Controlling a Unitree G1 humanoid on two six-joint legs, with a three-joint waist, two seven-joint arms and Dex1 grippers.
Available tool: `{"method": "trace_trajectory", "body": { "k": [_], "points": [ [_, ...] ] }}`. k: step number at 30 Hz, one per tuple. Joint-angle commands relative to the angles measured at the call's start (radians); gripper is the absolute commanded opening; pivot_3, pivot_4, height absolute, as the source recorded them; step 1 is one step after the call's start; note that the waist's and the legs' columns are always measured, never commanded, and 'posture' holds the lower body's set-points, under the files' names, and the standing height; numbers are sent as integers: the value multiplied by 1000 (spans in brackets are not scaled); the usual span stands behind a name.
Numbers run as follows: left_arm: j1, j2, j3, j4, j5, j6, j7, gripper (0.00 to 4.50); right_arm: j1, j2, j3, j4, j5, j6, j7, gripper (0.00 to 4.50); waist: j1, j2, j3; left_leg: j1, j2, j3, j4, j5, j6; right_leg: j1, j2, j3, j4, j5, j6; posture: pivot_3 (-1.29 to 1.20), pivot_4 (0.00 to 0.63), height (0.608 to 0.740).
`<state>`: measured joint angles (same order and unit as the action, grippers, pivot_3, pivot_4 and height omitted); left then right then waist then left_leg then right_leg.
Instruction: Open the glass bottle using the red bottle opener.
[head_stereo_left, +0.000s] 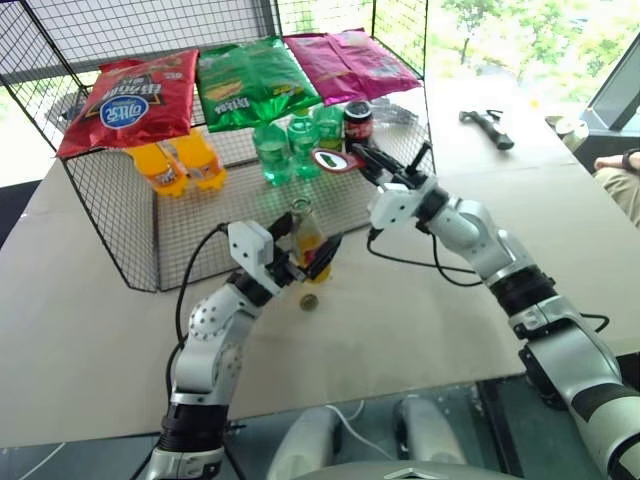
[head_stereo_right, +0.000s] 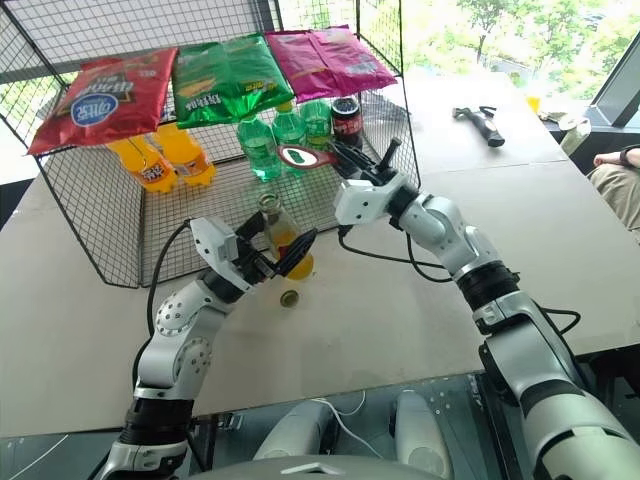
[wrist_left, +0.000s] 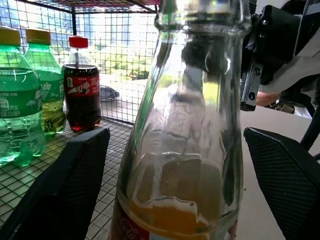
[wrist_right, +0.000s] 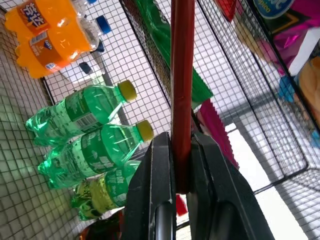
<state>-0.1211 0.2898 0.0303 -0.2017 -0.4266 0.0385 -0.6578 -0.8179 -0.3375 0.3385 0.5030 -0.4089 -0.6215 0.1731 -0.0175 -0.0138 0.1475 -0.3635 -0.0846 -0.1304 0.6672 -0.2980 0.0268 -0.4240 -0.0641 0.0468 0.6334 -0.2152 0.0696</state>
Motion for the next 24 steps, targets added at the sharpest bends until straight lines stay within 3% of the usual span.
{"method": "trace_trajectory", "body": {
  "k": [1,9,12,15,21,24],
  "points": [
    [46,42,21,-106,-42,28,-25,4435,123,50,-79,-150,317,299,231,0,0,0,0,0,1,0,0,0,0,1,0,0,-1,0,0,0,150,740],
    [169,121,54,-177,-77,67,-57,4435,366,3,-147,-581,772,1200,481,0,5,5,3,-1,1,-1,-1,0,1,1,-1,-1,-2,0,0,0,150,740],
    [224,140,75,-193,-83,70,-65,4435,405,-7,-212,-684,926,1482,458,0,5,5,3,-1,1,-2,-1,-1,1,1,-5,-2,-2,0,0,0,150,740],
    [282,156,105,-205,-89,73,-61,4435,436,-27,-260,-758,1043,1650,470,0,5,5,3,-1,1,-2,-2,-1,1,1,-5,-2,-3,0,0,0,150,740],
    [401,159,195,-240,-73,76,4,4500,465,-62,-299,-759,963,1575,396,2684,7,4,3,-2,0,-2,-2,-1,1,1,-6,-3,-5,0,0,0,150,740],
    [476,164,216,-260,-61,78,14,4500,509,-146,-291,-754,912,1457,471,3941,10,4,3,-2,0,-2,-2,-1,2,1,-6,-3,-6,0,0,0,150,740]
  ]
}}
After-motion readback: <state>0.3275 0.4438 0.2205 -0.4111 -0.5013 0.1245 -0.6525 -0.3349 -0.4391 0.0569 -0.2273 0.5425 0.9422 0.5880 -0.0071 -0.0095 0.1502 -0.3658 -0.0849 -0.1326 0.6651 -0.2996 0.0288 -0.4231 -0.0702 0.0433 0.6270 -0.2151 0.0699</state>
